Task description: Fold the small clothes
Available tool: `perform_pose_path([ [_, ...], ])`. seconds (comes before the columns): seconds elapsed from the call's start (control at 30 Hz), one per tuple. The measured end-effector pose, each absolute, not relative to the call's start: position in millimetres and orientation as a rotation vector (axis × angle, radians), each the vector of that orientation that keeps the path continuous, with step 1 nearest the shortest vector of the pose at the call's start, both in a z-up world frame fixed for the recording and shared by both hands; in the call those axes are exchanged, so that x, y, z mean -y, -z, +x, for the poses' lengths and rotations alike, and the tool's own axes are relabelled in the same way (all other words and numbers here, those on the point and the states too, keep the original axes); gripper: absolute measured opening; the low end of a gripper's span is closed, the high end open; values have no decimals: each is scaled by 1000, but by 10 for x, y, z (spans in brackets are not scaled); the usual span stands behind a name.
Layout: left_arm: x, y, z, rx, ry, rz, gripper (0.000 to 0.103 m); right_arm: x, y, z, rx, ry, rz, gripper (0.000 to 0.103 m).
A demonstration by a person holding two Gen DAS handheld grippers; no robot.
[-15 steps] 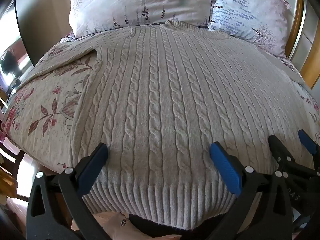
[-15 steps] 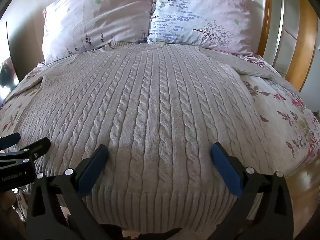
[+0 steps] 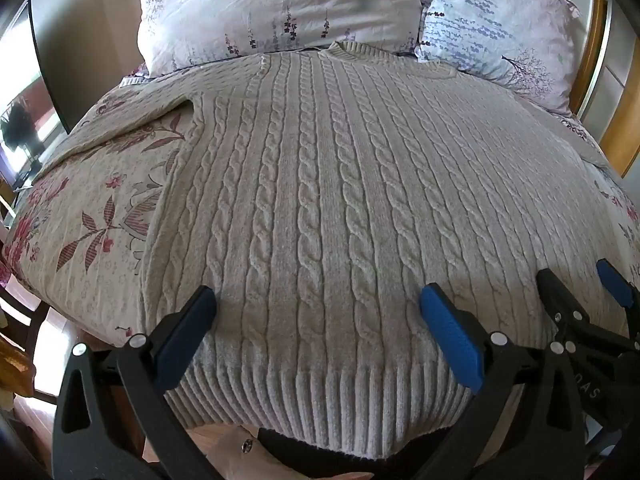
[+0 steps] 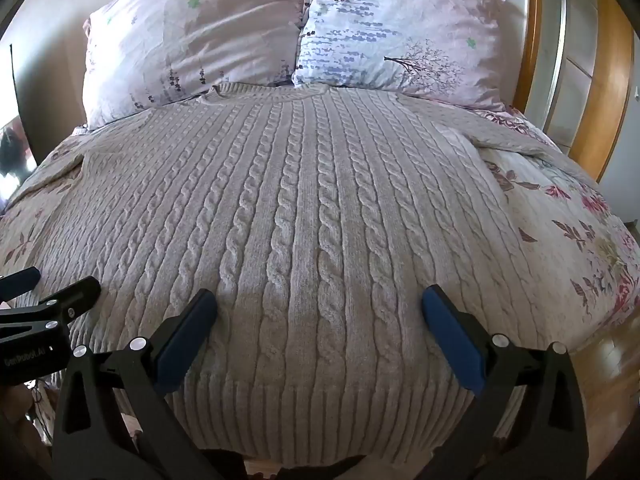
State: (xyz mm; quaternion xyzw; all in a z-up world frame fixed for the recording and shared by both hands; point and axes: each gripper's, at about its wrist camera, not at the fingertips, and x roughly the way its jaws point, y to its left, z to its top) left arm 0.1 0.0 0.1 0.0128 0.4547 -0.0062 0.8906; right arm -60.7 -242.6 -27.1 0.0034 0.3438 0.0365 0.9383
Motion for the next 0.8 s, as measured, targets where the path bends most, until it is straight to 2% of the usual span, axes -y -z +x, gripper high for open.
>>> perform_pose_path([
  [0.8, 0, -1, -1, -942, 12, 27, 101, 2422, 285, -599, -706, -74, 6, 102],
])
